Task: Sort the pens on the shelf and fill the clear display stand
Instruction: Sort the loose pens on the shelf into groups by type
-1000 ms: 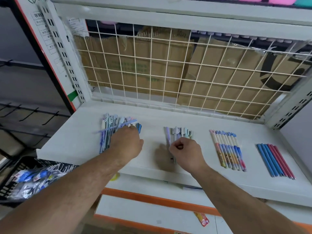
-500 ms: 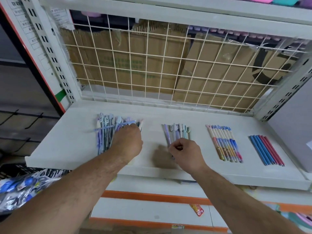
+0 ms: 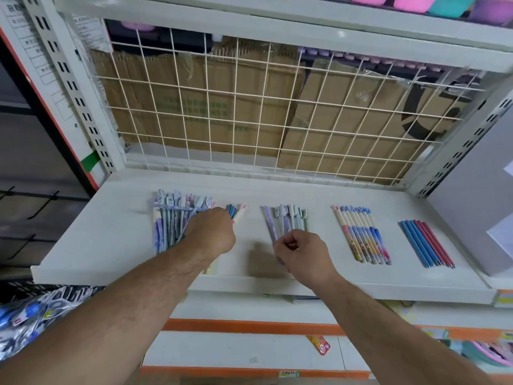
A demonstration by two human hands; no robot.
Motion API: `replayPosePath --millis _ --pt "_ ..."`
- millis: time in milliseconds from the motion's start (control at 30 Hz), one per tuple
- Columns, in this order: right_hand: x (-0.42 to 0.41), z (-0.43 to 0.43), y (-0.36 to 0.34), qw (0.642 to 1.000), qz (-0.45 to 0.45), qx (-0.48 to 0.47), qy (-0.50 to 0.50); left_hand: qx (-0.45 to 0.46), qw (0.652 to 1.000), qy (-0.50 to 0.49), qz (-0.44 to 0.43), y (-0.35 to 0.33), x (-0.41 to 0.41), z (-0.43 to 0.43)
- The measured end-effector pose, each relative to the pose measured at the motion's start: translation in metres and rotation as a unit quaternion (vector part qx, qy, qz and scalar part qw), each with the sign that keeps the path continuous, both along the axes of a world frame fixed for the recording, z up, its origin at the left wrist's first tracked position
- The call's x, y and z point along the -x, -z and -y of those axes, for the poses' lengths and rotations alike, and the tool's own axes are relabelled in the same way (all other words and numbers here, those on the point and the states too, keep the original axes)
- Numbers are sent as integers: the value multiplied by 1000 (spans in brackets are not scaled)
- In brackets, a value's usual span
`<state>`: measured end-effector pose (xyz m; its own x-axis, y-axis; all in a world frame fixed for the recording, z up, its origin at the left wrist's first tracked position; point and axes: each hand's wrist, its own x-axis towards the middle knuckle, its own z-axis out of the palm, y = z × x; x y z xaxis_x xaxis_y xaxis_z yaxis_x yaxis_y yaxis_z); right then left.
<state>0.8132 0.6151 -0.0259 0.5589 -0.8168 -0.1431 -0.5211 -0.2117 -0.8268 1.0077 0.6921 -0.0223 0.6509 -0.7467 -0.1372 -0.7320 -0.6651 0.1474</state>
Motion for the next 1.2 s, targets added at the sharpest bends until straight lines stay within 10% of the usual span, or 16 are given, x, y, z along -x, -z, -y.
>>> replayPosePath --millis 633,800,1000,1200 --pt "7 1 0 1000 3 3 -7 -85 994 49 39 7 14 7" --pt "5 -1 -2 1000 7 -4 -8 9 995 -14 -101 1 9 12" --pt "-5 -9 -9 1000 14 -5 -10 224 806 -199 -510 -7 10 19" --pt "-13 -16 -13 999 18 -32 2 223 759 -176 -586 -14 24 14"
